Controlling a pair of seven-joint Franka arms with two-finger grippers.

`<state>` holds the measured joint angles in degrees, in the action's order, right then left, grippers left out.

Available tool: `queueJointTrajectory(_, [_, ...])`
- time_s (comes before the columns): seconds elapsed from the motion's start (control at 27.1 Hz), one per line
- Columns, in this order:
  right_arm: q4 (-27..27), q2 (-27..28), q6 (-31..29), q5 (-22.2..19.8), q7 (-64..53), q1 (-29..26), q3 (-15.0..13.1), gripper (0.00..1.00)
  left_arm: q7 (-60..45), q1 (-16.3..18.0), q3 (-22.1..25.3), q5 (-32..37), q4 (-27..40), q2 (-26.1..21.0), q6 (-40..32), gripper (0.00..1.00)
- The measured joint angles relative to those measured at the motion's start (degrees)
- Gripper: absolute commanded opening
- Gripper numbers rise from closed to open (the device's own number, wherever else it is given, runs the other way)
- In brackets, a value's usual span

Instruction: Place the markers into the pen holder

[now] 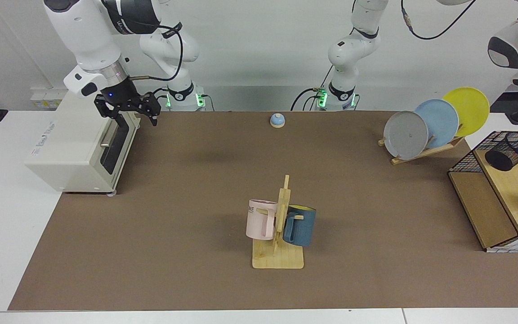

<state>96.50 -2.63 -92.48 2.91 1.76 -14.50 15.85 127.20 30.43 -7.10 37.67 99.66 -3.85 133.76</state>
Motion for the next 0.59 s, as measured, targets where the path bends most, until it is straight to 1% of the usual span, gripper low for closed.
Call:
queueJointTrajectory(0.18, [0.0, 0.0, 0.0, 0.0, 0.0, 0.0, 0.0, 1.00, 0.0, 0.0, 0.0, -0.3, 0.6, 0.0, -0.1, 0.00])
queueJointTrajectory(0.22, [0.0, 0.0, 0.0, 0.0, 0.0, 0.0, 0.0, 1.00, 0.0, 0.0, 0.0, -0.4, 0.6, 0.0, -0.1, 0.35])
queueJointTrajectory(0.26, [0.0, 0.0, 0.0, 0.0, 0.0, 0.0, 0.0, 1.00, 0.0, 0.0, 0.0, -0.5, 0.7, 0.0, -0.2, 0.88])
queueJointTrajectory(0.29, [0.0, 0.0, 0.0, 0.0, 0.0, 0.0, 0.0, 1.00, 0.0, 0.0, 0.0, -0.6, 0.7, 0.0, -0.5, 0.99])
queueJointTrajectory(0.33, [0.0, 0.0, 0.0, 0.0, 0.0, 0.0, 0.0, 1.00, 0.0, 0.0, 0.0, -0.6, 0.7, 0.0, -0.8, 1.00])
queueJointTrajectory(0.44, [0.0, 0.0, 0.0, 0.0, 0.0, 0.0, 0.0, 1.00, 0.0, 0.0, 0.0, -1.4, 0.6, 0.1, -1.4, 1.00])
queueJointTrajectory(0.59, [0.0, 0.0, 0.0, 0.0, 0.0, 0.0, 0.0, 1.00, 0.0, 0.0, 0.1, -4.2, -0.5, 0.3, -2.8, 1.00])
